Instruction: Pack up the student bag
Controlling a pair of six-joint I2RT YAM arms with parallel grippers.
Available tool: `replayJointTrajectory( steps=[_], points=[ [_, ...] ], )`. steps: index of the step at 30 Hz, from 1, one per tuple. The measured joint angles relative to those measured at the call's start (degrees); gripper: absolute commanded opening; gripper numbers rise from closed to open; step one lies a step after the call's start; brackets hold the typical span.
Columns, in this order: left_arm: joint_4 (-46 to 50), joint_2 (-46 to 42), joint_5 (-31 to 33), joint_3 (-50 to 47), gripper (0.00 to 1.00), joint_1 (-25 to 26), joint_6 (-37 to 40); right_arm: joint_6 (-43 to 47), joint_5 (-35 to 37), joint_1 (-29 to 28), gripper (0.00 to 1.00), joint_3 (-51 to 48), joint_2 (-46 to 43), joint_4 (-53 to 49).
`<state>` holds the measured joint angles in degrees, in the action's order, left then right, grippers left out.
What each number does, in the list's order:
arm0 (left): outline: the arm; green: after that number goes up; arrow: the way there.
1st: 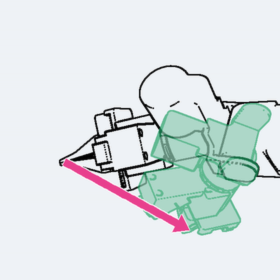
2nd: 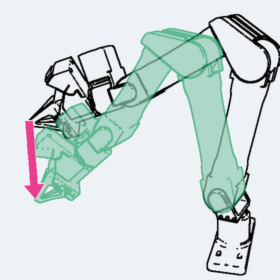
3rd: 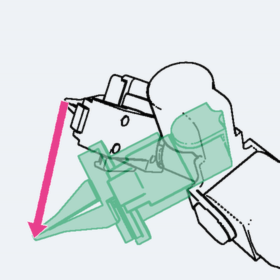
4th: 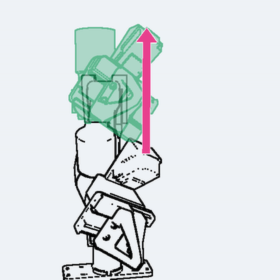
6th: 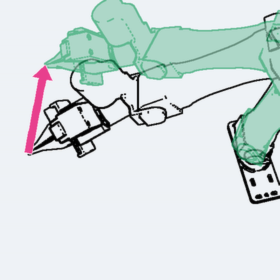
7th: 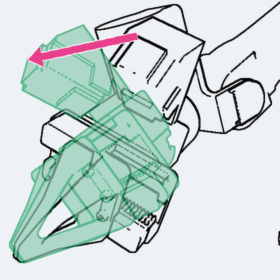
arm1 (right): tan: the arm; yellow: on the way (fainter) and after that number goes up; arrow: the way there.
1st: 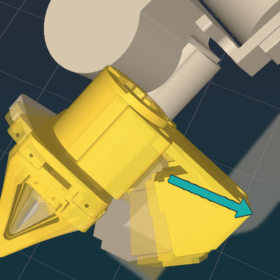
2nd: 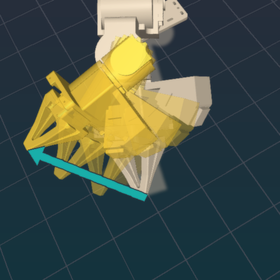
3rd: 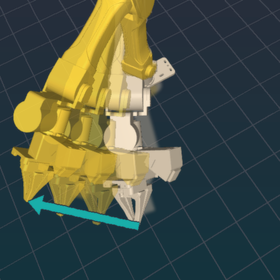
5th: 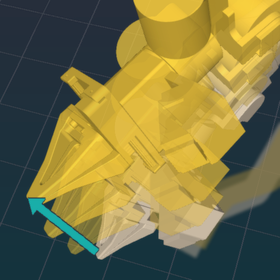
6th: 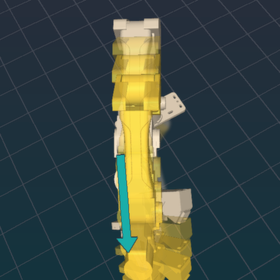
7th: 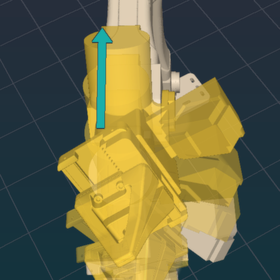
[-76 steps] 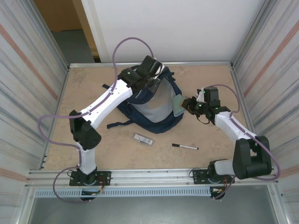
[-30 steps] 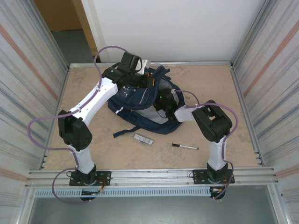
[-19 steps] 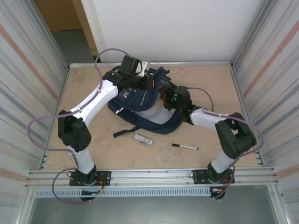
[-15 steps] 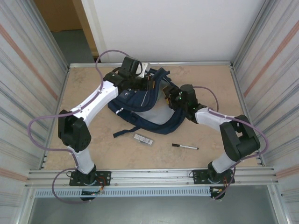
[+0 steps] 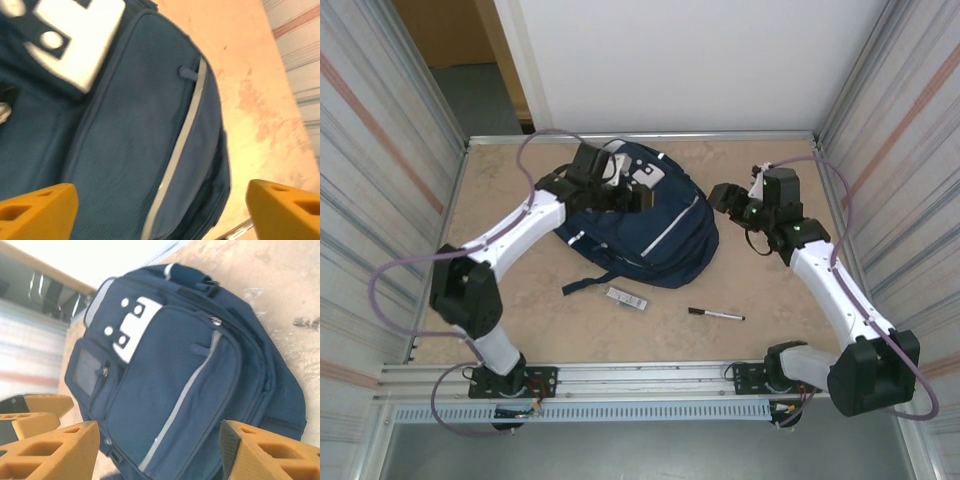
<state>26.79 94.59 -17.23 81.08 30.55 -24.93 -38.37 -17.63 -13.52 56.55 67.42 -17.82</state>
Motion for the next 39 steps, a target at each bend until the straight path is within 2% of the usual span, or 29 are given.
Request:
replayJointTrajectory(
  steps=[4, 8, 13, 18, 21, 22, 27, 30, 31, 39],
  points=[
    [0.6, -9.0, 2.1, -7.3, 0.99, -2.1, -0.8, 7.8, -0.5, -6.3, 0.63, 4.0, 3.0, -6.6],
    [0.5, -13.3, 2.5, -12.2, 0.99, -6.0, -2.4, 12.3, -0.4, -13.1, 0.62, 6.5, 8.6, -9.9],
    [1.9, -11.2, 6.8, -17.2, 0.99, -7.1, -5.0, 14.0, 0.4, -17.4, 0.61, 6.7, 13.4, -10.3],
    [1.7, -3.6, 9.3, -17.0, 0.98, -7.7, -6.8, 14.1, 3.8, -20.0, 0.62, 6.5, 17.2, -9.5],
    [0.8, 0.5, 9.8, -16.9, 0.88, -8.3, -8.0, 14.5, 5.5, -21.1, 0.62, 6.2, 18.6, -9.2],
    [0.1, 1.4, 9.6, -16.9, 0.81, -8.5, -8.4, 14.6, 5.8, -21.4, 0.62, 6.2, 18.9, -9.1],
    [-4.8, 4.2, 7.6, -17.0, 0.30, -9.6, -10.7, 14.7, 6.5, -21.8, 0.62, 5.6, 20.0, -7.1],
    [-7.9, 4.2, 7.6, -17.3, 0.04, -9.8, -11.7, 14.7, 6.2, -21.9, 0.63, 5.6, 21.9, -6.1],
    [-8.8, 4.1, 7.3, -17.5, 0.00, -9.9, -12.3, 14.6, 5.9, -22.0, 0.63, 5.5, 22.5, -5.7],
    [-16.7, -2.2, 4.5, -26.0, 0.00, -10.6, -17.0, 13.4, 4.5, -21.9, 0.60, 4.8, 30.5, -1.0]
  ],
)
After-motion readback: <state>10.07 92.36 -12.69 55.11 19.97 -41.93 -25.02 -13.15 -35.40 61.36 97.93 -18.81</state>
